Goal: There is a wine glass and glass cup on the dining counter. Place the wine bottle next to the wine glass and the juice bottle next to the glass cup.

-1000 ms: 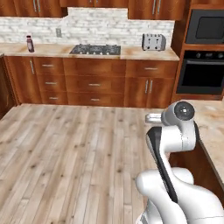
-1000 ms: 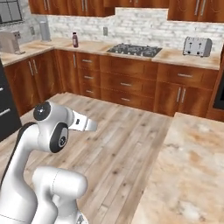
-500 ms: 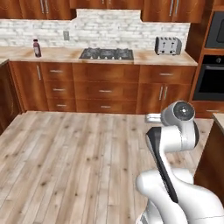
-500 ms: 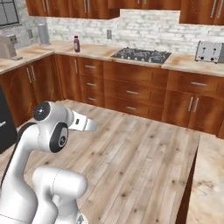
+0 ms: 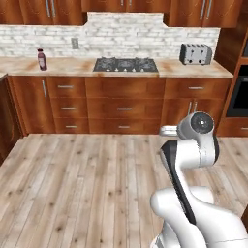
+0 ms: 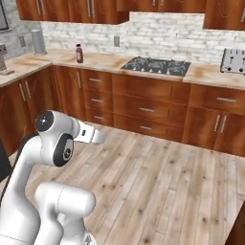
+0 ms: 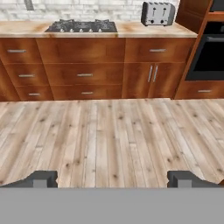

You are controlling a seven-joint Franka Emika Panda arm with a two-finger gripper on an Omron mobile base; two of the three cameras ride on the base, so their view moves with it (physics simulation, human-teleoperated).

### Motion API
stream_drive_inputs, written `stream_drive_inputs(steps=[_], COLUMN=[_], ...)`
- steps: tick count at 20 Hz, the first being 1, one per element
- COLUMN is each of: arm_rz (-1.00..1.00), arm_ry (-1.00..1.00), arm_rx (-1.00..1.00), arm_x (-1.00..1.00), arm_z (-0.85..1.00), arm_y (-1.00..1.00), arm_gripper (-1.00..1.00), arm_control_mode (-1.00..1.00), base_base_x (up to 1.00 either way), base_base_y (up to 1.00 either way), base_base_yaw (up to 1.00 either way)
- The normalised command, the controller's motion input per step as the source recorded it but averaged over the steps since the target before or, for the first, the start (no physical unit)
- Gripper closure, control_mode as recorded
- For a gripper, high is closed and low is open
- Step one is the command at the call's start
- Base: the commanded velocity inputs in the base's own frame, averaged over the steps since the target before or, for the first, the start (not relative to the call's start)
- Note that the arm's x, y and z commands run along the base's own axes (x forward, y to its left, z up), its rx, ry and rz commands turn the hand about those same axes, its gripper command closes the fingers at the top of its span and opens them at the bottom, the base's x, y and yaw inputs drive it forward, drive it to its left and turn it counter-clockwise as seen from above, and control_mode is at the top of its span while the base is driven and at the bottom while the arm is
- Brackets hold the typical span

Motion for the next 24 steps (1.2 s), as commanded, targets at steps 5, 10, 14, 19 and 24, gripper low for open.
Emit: stream_drive_inputs(steps=[5, 10, 14, 19, 24], arm_rz=[0.00, 0.00, 0.00, 0.00, 0.00], arm_ry=[0.00, 0.00, 0.00, 0.00, 0.00], arm_rx=[0.00, 0.00, 0.00, 0.00, 0.00], arm_x=[0.00, 0.00, 0.00, 0.00, 0.00], arm_z=[0.00, 0.00, 0.00, 0.00, 0.00], arm_y=[0.00, 0.00, 0.00, 0.00, 0.00], arm_gripper=[-1.00, -1.00, -1.00, -1.00, -1.00], arm_control_mode=[1.00, 1.00, 1.00, 1.00, 1.00], base_base_x=[0.78, 0.76, 0.75, 0.74, 0.73], base_base_y=[0.51, 0.57, 0.57, 0.57, 0.66], base_base_yaw=[-0.16, -0.11, -0.11, -0.12, -0.04])
